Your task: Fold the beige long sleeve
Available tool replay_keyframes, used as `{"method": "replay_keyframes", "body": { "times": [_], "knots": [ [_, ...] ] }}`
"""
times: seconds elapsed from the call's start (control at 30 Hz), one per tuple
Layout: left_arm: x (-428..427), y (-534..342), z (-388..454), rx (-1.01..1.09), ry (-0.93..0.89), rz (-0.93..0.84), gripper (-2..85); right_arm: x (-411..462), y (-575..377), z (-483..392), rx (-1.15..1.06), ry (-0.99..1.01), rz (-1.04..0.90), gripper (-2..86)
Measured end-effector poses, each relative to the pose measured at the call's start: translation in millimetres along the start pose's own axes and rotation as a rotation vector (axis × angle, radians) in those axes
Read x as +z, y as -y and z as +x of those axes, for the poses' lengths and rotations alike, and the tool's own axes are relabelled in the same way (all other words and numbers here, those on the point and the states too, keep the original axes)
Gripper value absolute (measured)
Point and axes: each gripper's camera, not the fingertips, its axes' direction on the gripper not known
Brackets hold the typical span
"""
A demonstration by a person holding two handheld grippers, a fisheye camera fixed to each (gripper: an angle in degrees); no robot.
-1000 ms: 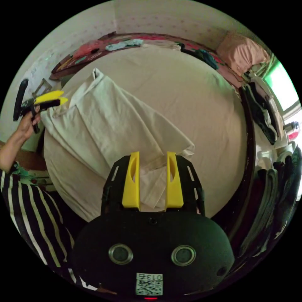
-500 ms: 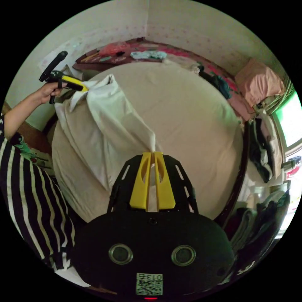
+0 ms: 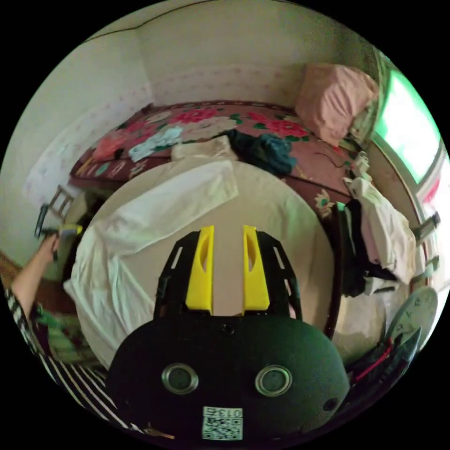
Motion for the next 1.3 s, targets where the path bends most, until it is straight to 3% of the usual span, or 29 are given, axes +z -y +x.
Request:
{"method": "replay_keyframes", "body": {
  "times": [0.2, 0.37, 0.67, 0.83, 1.03, 1.13, 1.2, 1.3],
  "knots": [
    [11, -33, 49, 0.196, 0.087, -0.007, 7.8, 35, -123, -125, -0.333, 0.105, -0.158, 10.6],
    [26, -52, 100, 0.394, 0.044, -0.020, 8.6, 60, -154, -150, -0.401, 0.015, -0.290, 5.1],
    [64, -2, 176, 0.530, -0.249, -0.176, 13.3, 39, -90, -74, -0.259, 0.107, -0.277, 1.1],
    [45, 38, 196, 0.548, -0.267, -0.076, 11.7, 6, -27, -1, -0.239, -0.118, -0.158, 0.8],
    [31, 49, 181, 0.461, -0.286, -0.050, 10.8, 25, 30, 120, 0.163, -0.303, -0.119, 1.1],
    [19, 31, 157, 0.445, -0.188, -0.024, 11.0, 32, 17, 159, 0.338, -0.202, -0.120, 3.0],
    [9, 20, 135, 0.409, -0.080, 0.022, 11.8, 22, -2, 146, 0.265, -0.105, -0.022, 7.2],
    [4, 20, 91, 0.269, 0.009, 0.047, 14.1, 43, -23, 131, 0.206, -0.069, -0.080, 8.7]
  ]
}}
